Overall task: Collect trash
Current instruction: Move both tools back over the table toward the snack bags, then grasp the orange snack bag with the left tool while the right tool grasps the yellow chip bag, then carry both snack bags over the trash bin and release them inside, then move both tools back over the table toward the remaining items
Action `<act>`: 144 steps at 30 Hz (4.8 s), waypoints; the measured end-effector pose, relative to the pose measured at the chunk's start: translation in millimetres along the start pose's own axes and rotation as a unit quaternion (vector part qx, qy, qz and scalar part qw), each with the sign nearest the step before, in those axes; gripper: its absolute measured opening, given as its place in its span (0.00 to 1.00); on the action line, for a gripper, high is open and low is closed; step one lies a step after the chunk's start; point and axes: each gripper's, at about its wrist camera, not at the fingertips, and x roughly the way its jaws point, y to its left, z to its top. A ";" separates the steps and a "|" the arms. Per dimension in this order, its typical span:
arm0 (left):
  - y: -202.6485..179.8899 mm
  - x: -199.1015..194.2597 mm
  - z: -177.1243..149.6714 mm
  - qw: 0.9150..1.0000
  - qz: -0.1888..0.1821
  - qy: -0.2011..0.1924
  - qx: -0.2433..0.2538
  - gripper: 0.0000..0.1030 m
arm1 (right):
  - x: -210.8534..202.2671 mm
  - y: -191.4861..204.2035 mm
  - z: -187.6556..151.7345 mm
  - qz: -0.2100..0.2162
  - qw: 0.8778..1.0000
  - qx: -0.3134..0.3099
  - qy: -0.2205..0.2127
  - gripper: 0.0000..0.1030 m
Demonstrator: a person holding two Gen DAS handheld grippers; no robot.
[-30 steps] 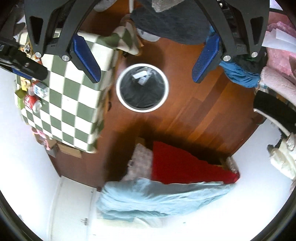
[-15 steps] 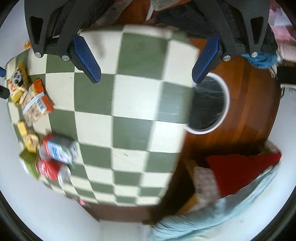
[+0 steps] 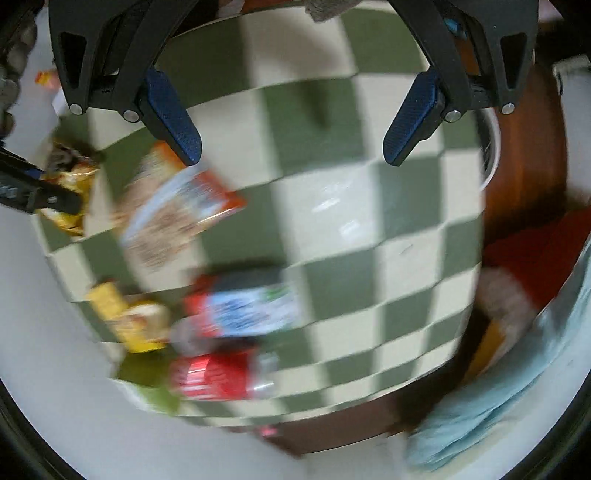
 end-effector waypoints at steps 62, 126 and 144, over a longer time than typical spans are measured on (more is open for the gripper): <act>247.2 -170.9 -56.4 0.970 0.045 -0.132 -0.200 0.42 | -64.7 293.2 -101.7 0.143 0.947 -0.287 0.008 0.49; 370.2 -100.6 -210.3 0.920 0.099 -0.016 -0.379 0.96 | 78.7 456.6 -240.5 -0.018 0.858 -0.506 0.083 0.97; 266.8 -174.2 -112.9 0.937 0.105 -0.101 -0.317 0.96 | -88.3 361.0 -143.0 0.154 0.909 -0.383 0.048 0.97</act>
